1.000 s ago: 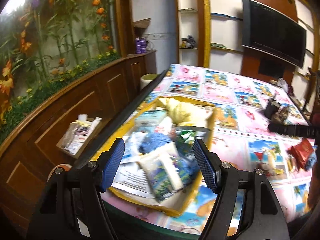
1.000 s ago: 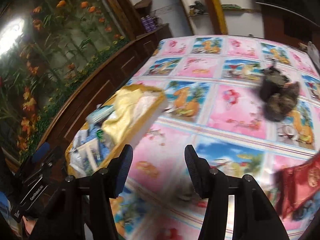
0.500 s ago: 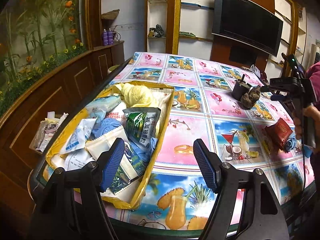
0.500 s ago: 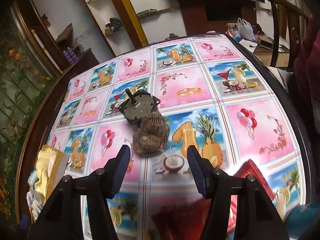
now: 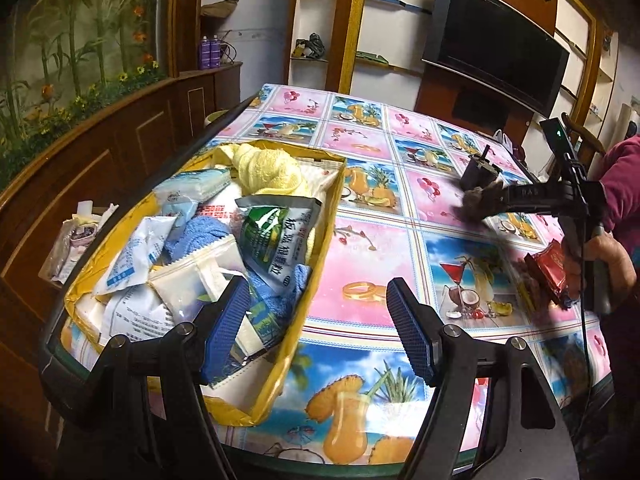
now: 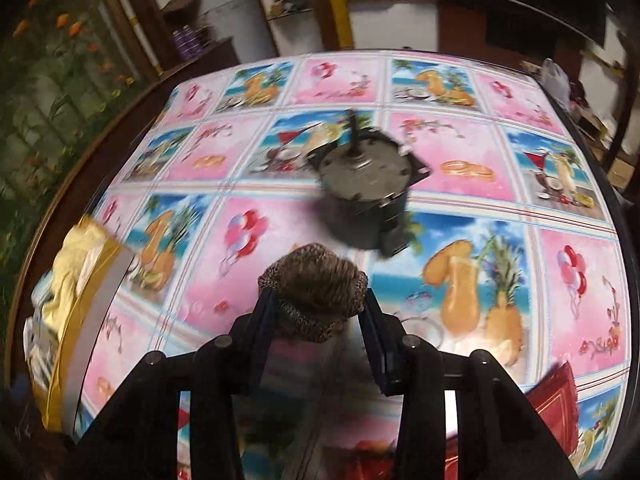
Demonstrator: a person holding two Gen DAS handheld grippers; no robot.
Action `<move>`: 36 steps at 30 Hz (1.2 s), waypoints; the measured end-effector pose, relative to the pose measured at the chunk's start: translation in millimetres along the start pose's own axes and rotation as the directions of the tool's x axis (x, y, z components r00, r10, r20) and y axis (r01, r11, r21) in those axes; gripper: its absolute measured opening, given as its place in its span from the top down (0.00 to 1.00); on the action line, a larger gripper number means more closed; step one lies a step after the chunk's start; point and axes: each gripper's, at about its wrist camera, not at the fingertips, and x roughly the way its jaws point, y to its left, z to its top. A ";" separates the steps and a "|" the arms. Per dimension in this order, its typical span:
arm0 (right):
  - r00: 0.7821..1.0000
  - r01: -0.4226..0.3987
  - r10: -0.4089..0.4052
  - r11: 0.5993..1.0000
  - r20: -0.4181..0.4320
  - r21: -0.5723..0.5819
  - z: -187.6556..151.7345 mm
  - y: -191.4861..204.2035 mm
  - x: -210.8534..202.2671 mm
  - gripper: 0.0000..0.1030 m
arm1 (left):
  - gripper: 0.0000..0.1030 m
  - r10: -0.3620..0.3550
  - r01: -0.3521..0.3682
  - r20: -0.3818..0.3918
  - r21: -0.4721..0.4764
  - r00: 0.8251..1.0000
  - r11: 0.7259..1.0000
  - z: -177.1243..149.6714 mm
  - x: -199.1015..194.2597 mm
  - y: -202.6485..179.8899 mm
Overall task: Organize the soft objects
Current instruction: 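Reach left tool to brown knitted hat while right grasps red foil bag, then grasp brown knitted hat with left tool while right lifts red foil bag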
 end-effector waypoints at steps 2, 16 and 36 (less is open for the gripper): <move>0.990 -0.121 0.116 0.991 -0.086 -0.059 -14.7 20.3 0.1 0.59 | 0.30 -0.015 0.015 -0.007 0.011 1.000 1.000 -0.6 0.8 -4.2; 0.972 0.099 -0.116 0.991 0.203 0.089 -66.3 -39.3 -132.7 0.30 | 0.30 -0.174 0.177 -0.081 0.032 0.981 0.984 -9.1 8.2 -30.4; 0.989 -0.147 0.142 0.941 0.038 0.304 -31.4 -78.0 -44.3 0.23 | 0.30 -0.222 0.231 -0.136 0.052 0.965 0.972 -14.4 9.8 -48.4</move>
